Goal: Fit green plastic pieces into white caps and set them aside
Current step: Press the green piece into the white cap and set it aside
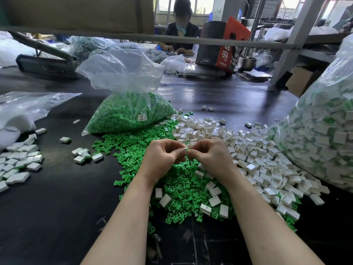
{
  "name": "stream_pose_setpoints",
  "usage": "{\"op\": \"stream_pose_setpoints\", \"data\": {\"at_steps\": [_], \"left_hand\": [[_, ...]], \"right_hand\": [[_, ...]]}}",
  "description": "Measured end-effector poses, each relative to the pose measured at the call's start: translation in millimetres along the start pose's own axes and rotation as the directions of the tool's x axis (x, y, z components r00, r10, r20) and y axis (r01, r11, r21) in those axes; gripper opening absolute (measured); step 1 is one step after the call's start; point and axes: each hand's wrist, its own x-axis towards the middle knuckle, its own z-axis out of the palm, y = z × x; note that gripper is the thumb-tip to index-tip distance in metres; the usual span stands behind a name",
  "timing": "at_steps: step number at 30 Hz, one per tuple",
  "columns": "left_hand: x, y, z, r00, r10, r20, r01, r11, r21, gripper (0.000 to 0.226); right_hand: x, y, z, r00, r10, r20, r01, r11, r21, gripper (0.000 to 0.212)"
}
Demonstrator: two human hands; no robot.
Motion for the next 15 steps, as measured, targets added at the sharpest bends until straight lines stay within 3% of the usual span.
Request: {"op": "stream_pose_setpoints", "data": {"at_steps": [15], "left_hand": [[-1.9,1.7,2.8,1.0,0.03,-0.007,-0.029,0.998,0.062,0.013]], "right_hand": [[-1.0,1.5,-1.2,1.0,-0.027,-0.004,0.026,0.998,-0.058,0.009]]}}
